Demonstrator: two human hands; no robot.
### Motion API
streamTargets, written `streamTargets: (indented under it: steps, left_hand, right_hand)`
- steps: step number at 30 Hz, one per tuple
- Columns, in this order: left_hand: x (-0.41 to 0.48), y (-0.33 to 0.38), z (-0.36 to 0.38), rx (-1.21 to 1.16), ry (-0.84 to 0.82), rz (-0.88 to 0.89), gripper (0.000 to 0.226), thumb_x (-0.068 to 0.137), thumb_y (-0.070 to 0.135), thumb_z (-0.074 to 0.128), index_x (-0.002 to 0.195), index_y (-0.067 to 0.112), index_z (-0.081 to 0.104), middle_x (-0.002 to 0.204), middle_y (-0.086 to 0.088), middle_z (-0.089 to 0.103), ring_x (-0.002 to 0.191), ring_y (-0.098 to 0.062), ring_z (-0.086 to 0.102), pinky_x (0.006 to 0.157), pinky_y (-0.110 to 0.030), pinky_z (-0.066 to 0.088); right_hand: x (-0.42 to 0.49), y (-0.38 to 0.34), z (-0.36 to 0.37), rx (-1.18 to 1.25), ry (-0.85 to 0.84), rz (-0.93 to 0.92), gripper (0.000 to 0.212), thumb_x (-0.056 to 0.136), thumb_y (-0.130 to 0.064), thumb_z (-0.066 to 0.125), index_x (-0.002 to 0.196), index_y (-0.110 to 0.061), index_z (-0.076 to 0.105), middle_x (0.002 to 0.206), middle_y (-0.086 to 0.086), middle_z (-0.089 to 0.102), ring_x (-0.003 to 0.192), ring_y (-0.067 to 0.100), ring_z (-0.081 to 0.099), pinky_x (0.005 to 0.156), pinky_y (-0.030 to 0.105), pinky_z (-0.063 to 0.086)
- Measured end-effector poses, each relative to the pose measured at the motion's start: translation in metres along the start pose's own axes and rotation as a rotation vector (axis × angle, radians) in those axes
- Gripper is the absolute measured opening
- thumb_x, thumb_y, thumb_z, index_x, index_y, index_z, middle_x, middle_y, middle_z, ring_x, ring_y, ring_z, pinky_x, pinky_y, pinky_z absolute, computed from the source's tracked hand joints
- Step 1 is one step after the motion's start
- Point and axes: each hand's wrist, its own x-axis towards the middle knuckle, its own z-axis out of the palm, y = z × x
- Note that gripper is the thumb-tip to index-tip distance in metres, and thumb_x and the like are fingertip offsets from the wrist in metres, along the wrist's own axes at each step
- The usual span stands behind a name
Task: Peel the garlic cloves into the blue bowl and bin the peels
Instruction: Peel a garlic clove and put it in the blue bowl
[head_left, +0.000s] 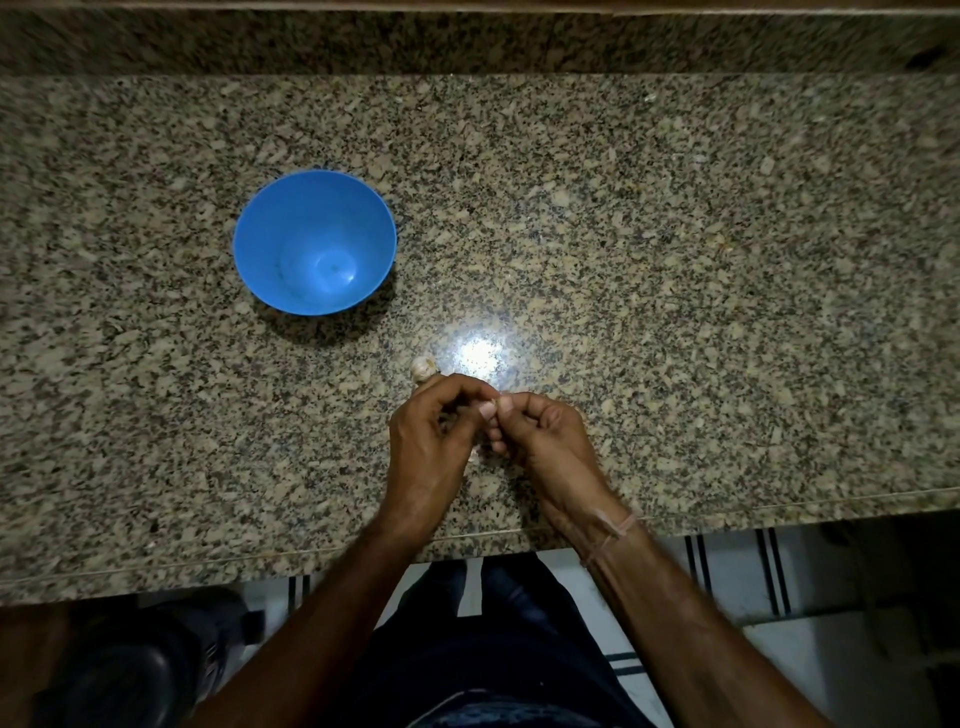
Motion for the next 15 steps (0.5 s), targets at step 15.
streamTargets:
  steps: [15]
  left_hand:
    - [0.005,-0.018,0.007,0.052,0.12,-0.242,0.031,0.095,0.033,0.073,0.072,0.013,0.068,0.065,0.001,0.065,0.06,-0.008,0.057,0.062,-0.03,0.049]
  right_hand:
    - [0.002,-0.001,-0.008,0.013,-0.018,-0.043,0.012,0.101,-0.013,0.066,0.097,-0.002,0.07,0.084,0.012,0.067,0.076,0.018,0.062,0.077,0.036,0.054]
